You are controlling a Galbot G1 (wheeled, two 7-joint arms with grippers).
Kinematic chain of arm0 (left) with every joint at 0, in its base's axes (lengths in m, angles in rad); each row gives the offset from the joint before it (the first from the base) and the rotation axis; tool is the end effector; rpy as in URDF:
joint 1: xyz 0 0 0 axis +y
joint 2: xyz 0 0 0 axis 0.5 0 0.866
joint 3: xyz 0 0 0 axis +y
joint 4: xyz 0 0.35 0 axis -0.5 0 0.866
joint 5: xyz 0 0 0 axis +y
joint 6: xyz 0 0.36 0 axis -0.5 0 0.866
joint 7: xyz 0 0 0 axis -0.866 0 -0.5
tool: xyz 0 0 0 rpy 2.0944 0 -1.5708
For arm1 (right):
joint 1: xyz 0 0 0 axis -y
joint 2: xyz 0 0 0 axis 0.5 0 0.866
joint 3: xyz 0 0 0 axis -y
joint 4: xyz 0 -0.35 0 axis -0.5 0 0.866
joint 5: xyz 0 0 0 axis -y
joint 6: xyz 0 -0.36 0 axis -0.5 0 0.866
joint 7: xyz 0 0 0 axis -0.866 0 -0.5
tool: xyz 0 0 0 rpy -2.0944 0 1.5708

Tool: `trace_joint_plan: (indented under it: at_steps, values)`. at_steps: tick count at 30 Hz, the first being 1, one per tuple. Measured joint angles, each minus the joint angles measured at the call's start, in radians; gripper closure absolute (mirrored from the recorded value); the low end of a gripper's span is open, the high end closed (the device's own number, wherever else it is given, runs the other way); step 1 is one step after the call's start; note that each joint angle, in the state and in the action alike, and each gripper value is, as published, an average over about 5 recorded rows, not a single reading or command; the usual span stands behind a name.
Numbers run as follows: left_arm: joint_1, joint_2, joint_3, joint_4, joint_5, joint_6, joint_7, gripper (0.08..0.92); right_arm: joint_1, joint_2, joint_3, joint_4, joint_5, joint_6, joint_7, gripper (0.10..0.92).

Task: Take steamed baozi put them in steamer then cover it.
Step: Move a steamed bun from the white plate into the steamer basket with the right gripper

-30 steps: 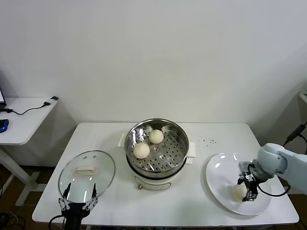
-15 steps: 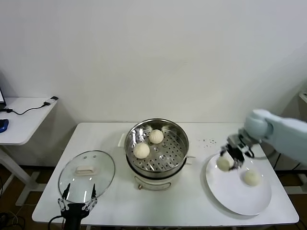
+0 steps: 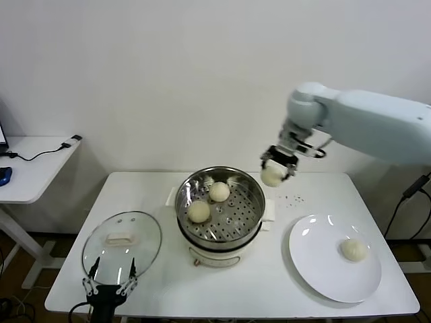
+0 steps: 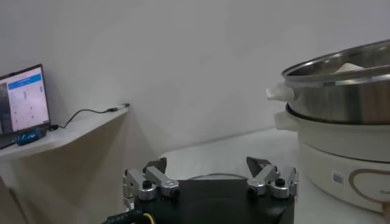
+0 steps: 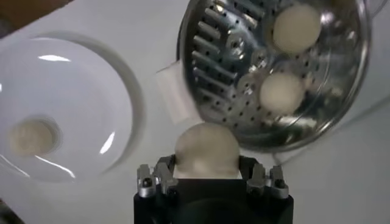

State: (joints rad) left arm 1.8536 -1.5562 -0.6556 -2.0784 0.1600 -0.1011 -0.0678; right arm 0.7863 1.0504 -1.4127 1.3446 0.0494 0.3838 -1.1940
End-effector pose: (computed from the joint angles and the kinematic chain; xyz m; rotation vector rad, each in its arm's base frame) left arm 0.0900 0.0440 -0.3458 0.1861 -2.9155 -0.3843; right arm 0.5508 0.0701 0.0183 1.8712 -0.5013 2.2197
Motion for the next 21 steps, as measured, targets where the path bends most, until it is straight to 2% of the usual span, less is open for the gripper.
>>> trace_joint_plan:
  at_steps: [8,21]
  values:
    - [0.01,0.011,0.004,0.005,-0.001,-0.01,0.0,0.177,-0.032,0.13,-0.001,0.021,-0.048,0.064,0.007,0.351]
    - [0.018,0.016,-0.004,0.01,-0.009,-0.013,0.002,0.177,-0.122,0.229,-0.032,0.049,-0.074,0.091,0.012,0.354]
